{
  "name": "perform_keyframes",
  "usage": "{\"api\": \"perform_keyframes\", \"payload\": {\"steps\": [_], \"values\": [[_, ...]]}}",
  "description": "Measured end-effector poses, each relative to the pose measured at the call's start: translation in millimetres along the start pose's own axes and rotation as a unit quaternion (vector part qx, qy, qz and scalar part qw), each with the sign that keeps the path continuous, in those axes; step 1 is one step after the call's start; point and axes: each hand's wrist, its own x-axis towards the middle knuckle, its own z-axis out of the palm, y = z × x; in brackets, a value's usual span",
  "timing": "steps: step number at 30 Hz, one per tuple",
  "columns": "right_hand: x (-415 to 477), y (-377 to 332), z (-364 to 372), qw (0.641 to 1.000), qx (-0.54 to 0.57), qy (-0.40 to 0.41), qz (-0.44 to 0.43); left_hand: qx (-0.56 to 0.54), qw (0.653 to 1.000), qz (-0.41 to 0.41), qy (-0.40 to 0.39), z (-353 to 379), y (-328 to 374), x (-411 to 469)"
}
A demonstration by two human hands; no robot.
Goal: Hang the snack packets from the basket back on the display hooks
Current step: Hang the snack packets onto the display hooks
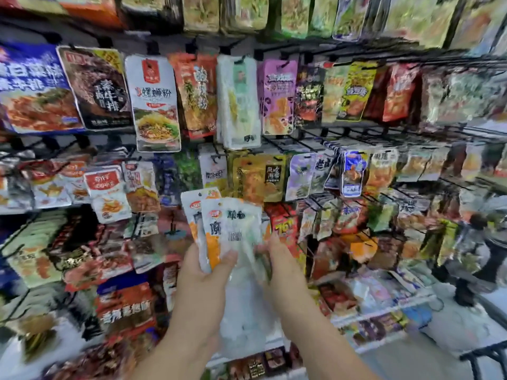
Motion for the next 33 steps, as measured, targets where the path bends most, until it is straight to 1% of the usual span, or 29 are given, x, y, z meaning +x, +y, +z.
{"api": "perform_keyframes", "payload": {"steps": [2,4,6,8,10,12,16,18,22,24,26,30,33], "values": [[3,-1,-14,0.995,-0.090,-0.016,-0.040,-0.021,0.999,-0.006,0.025,8,5,-7],[8,-1,-17,0.990,-0.119,0.006,-0.073,-0.039,0.998,-0.009,0.044,11,13,-11],[10,-8,-13,0.993,-0.087,0.034,-0.074,-0.054,0.997,-0.003,0.060,11,22,-12],[17,-17,-9,0.998,-0.037,0.042,-0.027,-0.058,0.996,0.004,0.072,9,29,-8],[26,-25,-5,0.997,-0.069,0.039,-0.015,-0.066,0.994,0.012,0.083,5,34,-1],[36,-31,1,0.995,-0.093,0.026,-0.029,-0.083,0.993,0.014,0.084,0,41,9],[50,-46,12,0.998,-0.058,0.011,-0.033,-0.081,0.995,0.022,0.060,-13,50,35],[56,-58,17,0.997,-0.071,0.021,-0.035,-0.084,0.995,0.023,0.049,-21,57,51],[84,-81,15,0.989,-0.092,0.084,-0.079,-0.075,0.995,0.050,0.048,-24,73,79],[99,-97,11,0.987,-0.084,0.099,-0.098,-0.082,0.994,0.060,0.046,-22,78,87],[115,-117,7,0.985,-0.079,0.094,-0.122,-0.096,0.993,0.059,0.038,-19,84,91],[143,-165,-1,0.979,-0.063,0.063,-0.182,-0.101,0.990,0.072,0.063,-7,88,97],[171,-192,-9,0.977,-0.034,0.042,-0.206,-0.092,0.987,0.096,0.085,6,90,95]]}}
